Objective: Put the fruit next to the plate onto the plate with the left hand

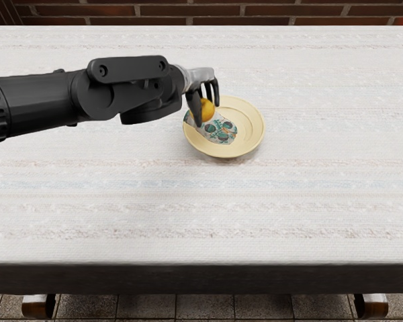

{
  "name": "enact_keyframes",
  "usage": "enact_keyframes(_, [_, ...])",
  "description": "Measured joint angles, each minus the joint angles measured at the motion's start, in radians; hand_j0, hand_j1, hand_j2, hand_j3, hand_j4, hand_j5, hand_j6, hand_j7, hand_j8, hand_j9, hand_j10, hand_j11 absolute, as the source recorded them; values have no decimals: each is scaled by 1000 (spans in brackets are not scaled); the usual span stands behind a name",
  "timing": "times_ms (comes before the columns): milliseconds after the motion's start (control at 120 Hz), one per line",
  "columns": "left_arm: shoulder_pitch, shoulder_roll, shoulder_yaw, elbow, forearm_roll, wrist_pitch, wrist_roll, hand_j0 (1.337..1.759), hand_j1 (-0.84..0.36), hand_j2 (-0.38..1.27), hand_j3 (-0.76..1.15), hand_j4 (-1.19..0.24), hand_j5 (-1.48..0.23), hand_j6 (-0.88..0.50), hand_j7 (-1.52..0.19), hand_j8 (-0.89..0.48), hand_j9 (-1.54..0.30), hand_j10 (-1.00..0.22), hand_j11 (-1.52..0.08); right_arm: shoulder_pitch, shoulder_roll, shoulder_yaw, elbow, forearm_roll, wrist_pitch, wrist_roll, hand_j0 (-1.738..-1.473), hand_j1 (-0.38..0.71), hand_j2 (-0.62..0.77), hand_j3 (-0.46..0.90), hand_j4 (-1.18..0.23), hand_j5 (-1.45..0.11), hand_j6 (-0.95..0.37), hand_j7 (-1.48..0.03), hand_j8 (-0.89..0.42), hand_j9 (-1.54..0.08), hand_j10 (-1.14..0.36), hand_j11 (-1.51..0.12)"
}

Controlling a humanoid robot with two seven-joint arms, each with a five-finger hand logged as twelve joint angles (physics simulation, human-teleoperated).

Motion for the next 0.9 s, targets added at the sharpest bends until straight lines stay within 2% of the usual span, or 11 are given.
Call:
enact_keyframes(275, [10, 0, -38, 23, 1, 9, -6, 1657, 38, 110, 0, -295, -398, -245, -393, -245, -393, -300, -393, 0, 0, 0, 0, 0, 0, 0, -1658, -320, -5, 0, -24, -31, -24, -31, -24, -31, -24, -31])
enact_keyframes(442, [17, 0, -83, 22, -4, 4, -6, 1658, 200, 51, 0, -141, -189, -120, -187, -119, -187, -143, -187, 0, 0, 0, 0, 0, 0, 0, -1658, -320, -5, 0, -24, -31, -24, -31, -24, -31, -24, -31])
enact_keyframes(550, [35, 0, -126, -10, -8, -13, -7, 1658, 261, 30, 0, -84, -111, -71, -110, -71, -110, -85, -110, 0, 0, 0, 0, 0, 0, 0, -1658, -320, -5, 0, -24, -31, -24, -31, -24, -31, -24, -31])
enact_keyframes(667, [36, 7, -195, -48, -94, -141, -7, 1658, 300, 17, 0, -48, -63, -41, -62, -41, -62, -48, -62, 0, 0, 0, 0, 0, 0, 0, -1658, -320, -5, 0, -24, -31, -24, -31, -24, -31, -24, -31])
enact_keyframes(900, [35, 191, -288, -89, -279, -438, -7, 1658, 334, 6, 0, -16, -20, -14, -20, -14, -20, -16, -20, 0, 0, 0, 0, 0, 0, 0, -1658, -320, -5, 0, -24, -31, -24, -31, -24, -31, -24, -31])
